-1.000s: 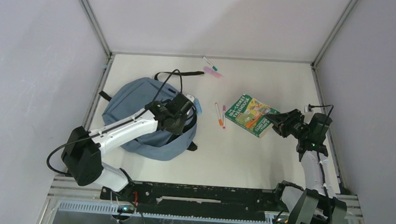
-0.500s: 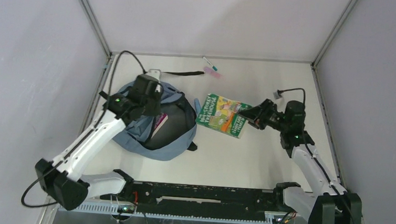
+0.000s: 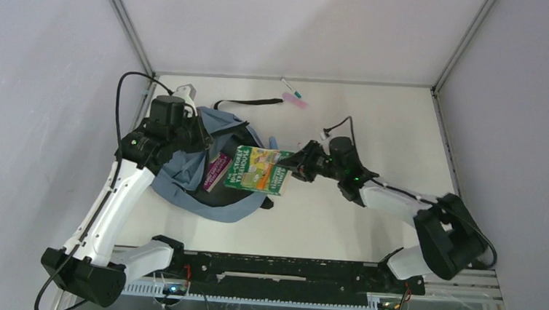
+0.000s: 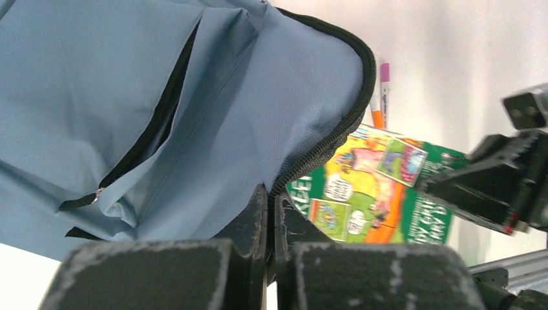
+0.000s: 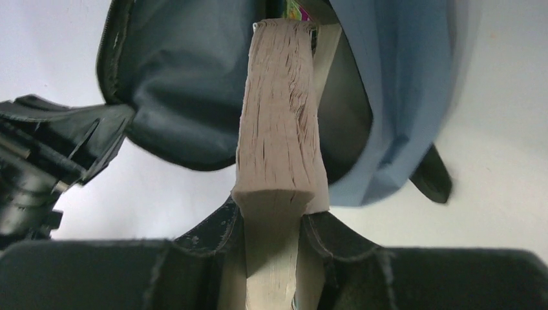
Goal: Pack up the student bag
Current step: Place the book in the student bag.
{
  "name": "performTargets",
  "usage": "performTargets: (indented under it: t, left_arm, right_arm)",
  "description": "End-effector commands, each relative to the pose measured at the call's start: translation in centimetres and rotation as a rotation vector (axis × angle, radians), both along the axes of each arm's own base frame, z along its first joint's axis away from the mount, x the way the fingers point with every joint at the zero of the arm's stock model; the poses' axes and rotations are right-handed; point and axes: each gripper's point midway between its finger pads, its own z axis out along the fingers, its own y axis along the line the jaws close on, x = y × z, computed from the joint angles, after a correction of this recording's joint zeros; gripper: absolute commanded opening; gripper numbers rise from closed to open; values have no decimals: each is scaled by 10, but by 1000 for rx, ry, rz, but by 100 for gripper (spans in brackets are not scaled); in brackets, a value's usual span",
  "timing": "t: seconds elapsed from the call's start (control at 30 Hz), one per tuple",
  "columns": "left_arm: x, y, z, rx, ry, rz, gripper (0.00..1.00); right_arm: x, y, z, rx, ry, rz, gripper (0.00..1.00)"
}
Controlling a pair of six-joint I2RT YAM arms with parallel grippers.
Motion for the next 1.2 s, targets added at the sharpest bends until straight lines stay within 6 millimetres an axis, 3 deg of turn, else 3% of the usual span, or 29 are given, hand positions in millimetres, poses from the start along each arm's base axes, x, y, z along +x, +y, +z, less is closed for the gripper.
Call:
performTargets:
  t: [0.0, 0.2, 0.37, 0.63, 0.9, 1.03, 1.1, 1.17]
  left_arm:
    - [4, -11, 58, -96, -155, -47, 0]
    - [0, -12, 75, -97, -188, -84, 0]
    - [-5, -16, 80, -113, -199, -115, 0]
    - [-7, -22, 75, -151, -195, -145, 0]
    - [-10, -31, 68, -198, -173, -187, 0]
    - [-10, -35, 66, -223, -171, -196, 0]
    - [-9, -36, 65, -230, -167, -196, 0]
    - [-9, -35, 63, -227, -164, -193, 0]
  right_arm:
    - [33, 43, 64, 167, -163, -59, 0]
    - [51, 95, 46, 289, -62, -47, 0]
    - [57, 137, 22, 237, -28, -98, 0]
    - [65, 180, -6, 159, -13, -228, 0]
    - [63, 219, -28, 88, -36, -213, 0]
    - [59, 241, -30, 79, -54, -138, 0]
    - [52, 249, -32, 36, -56, -97, 13]
    - [43, 247, -37, 3, -52, -81, 41]
